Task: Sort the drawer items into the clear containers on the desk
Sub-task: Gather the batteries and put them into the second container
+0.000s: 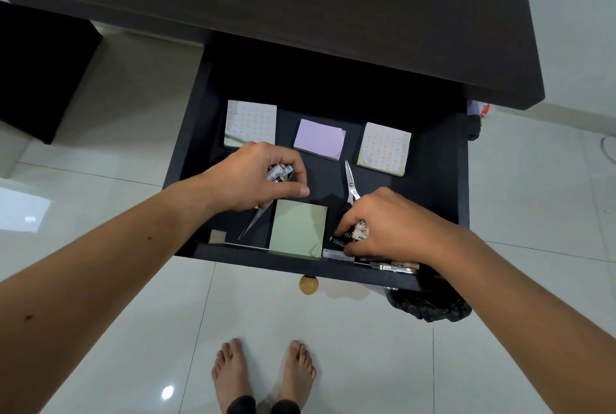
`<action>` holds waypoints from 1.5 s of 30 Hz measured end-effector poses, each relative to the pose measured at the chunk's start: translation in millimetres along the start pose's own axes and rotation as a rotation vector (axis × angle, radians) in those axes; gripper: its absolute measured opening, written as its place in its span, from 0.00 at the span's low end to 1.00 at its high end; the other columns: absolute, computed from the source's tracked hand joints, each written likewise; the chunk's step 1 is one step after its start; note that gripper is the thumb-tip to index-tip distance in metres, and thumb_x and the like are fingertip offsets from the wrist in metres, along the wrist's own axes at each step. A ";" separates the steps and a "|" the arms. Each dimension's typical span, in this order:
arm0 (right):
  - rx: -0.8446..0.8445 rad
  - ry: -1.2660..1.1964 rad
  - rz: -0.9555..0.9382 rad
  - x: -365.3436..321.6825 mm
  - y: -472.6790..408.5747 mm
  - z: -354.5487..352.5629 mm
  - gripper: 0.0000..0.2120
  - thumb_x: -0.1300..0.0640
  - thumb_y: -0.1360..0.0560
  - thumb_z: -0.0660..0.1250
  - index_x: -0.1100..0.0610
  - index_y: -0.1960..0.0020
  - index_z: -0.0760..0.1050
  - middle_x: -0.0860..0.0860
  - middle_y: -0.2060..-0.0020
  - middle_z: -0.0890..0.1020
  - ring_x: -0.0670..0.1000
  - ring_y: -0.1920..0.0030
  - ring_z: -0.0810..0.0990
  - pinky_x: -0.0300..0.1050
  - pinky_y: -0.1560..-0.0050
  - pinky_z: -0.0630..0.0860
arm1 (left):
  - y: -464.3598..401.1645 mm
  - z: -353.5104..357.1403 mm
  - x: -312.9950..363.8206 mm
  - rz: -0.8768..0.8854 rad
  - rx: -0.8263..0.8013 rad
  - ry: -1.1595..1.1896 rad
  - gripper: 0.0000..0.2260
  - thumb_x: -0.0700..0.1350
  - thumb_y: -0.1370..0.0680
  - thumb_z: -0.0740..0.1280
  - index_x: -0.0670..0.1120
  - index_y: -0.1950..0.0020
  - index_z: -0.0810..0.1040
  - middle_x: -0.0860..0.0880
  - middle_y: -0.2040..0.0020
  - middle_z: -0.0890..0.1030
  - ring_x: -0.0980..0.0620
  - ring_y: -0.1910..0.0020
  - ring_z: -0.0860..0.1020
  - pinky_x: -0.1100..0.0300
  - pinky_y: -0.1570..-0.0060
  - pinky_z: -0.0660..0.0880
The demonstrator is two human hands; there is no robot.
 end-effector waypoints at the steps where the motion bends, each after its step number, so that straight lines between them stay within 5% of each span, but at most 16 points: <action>1: -0.007 0.027 -0.006 -0.8 -2.0 3.6 0.15 0.46 0.26 0.78 0.40 0.40 0.84 0.43 0.43 0.82 0.45 0.47 0.82 0.49 0.47 0.82 | 0.0 -0.3 -0.1 0.000 0.002 -0.003 0.05 0.53 0.23 0.78 0.56 0.54 0.83 0.44 0.54 0.85 0.38 0.63 0.84 0.51 0.65 0.83; 4: -0.034 0.068 -0.047 -4.4 -4.0 8.8 0.14 0.46 0.26 0.78 0.42 0.41 0.85 0.41 0.46 0.82 0.47 0.46 0.81 0.45 0.51 0.79 | -0.1 -1.3 0.6 -0.002 0.010 -0.003 0.05 0.52 0.23 0.78 0.57 0.55 0.83 0.44 0.54 0.85 0.39 0.64 0.84 0.57 0.67 0.82; 8: -0.066 0.017 -0.059 -2.4 -3.2 3.9 0.07 0.46 0.27 0.79 0.43 0.49 0.86 0.41 0.51 0.83 0.34 0.56 0.78 0.33 0.62 0.71 | -0.6 -1.8 0.1 -0.002 0.014 -0.006 0.05 0.52 0.23 0.77 0.56 0.55 0.83 0.45 0.53 0.85 0.38 0.63 0.84 0.51 0.66 0.83; 16: -0.164 0.002 -0.078 -5.3 -5.5 5.6 0.05 0.45 0.25 0.77 0.42 0.51 0.85 0.41 0.53 0.83 0.41 0.49 0.80 0.50 0.47 0.81 | 1.6 -1.4 3.1 -0.001 0.001 -0.013 0.05 0.53 0.23 0.78 0.55 0.55 0.83 0.45 0.54 0.85 0.38 0.63 0.84 0.44 0.64 0.84; 20: -0.075 -0.216 -0.032 -1.8 8.8 -17.3 0.03 0.48 0.24 0.77 0.43 0.54 0.83 0.38 0.64 0.84 0.40 0.67 0.83 0.39 0.62 0.78 | 3.8 2.3 15.0 0.039 -0.027 0.028 0.07 0.54 0.26 0.79 0.53 0.57 0.84 0.46 0.59 0.85 0.50 0.69 0.81 0.56 0.66 0.82; 22: -0.041 -0.345 -0.015 2.7 19.0 -27.7 0.04 0.51 0.23 0.77 0.46 0.54 0.82 0.44 0.67 0.85 0.44 0.75 0.79 0.43 0.67 0.79 | 4.4 12.0 23.0 0.064 -0.089 -0.005 0.08 0.54 0.27 0.80 0.51 0.57 0.84 0.48 0.62 0.84 0.57 0.71 0.80 0.63 0.68 0.78; 25: -0.020 -0.503 -0.011 7.7 32.6 -39.1 0.05 0.55 0.23 0.76 0.48 0.54 0.81 0.56 0.67 0.85 0.51 0.77 0.76 0.47 0.68 0.78 | 2.8 36.8 29.4 0.115 -0.219 -0.205 0.07 0.55 0.26 0.80 0.54 0.57 0.85 0.54 0.62 0.84 0.61 0.64 0.81 0.69 0.63 0.73; 28: 0.040 -0.608 0.004 16.3 39.3 -46.3 0.07 0.56 0.23 0.76 0.45 0.49 0.83 0.58 0.64 0.86 0.60 0.75 0.78 0.46 0.69 0.78 | -0.7 63.7 25.0 0.117 -0.350 -0.309 0.06 0.57 0.25 0.78 0.58 0.52 0.86 0.56 0.56 0.86 0.54 0.59 0.85 0.55 0.52 0.80; 33: 0.125 -0.687 0.026 27.0 44.8 -47.7 0.12 0.58 0.23 0.76 0.43 0.45 0.84 0.58 0.62 0.86 0.65 0.69 0.81 0.48 0.68 0.81 | -2.9 89.0 26.4 0.120 -0.455 -0.453 0.11 0.59 0.22 0.75 0.63 0.40 0.86 0.59 0.44 0.86 0.58 0.44 0.80 0.55 0.40 0.76; 36: 0.167 -0.704 0.038 30.9 48.6 -45.9 0.11 0.58 0.23 0.76 0.42 0.46 0.85 0.59 0.59 0.86 0.70 0.62 0.84 0.50 0.67 0.83 | -4.0 93.9 25.8 0.077 -0.507 -0.428 0.11 0.55 0.21 0.74 0.60 0.39 0.86 0.61 0.53 0.84 0.66 0.58 0.78 0.66 0.52 0.74; 39: 0.197 -0.711 0.051 31.9 50.1 -46.1 0.11 0.58 0.24 0.77 0.42 0.47 0.85 0.58 0.58 0.87 0.65 0.61 0.86 0.50 0.68 0.83 | -6.2 95.8 18.6 -0.026 -0.554 -0.260 0.09 0.50 0.20 0.75 0.54 0.40 0.87 0.49 0.60 0.83 0.60 0.77 0.75 0.67 0.69 0.73; 45: 0.222 -0.743 0.069 31.1 50.6 -47.1 0.11 0.58 0.23 0.77 0.42 0.48 0.86 0.55 0.57 0.87 0.60 0.60 0.87 0.45 0.68 0.80 | -6.2 97.4 15.8 -0.107 -0.604 -0.206 0.11 0.53 0.20 0.75 0.52 0.39 0.86 0.49 0.63 0.81 0.53 0.71 0.77 0.68 0.72 0.73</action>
Point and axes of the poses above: each hand's wrist, its own y-axis away from the middle knuckle, its own z-axis out of the palm, x = y × z, the point moved 9 cm from there along -y, towards the middle knuckle
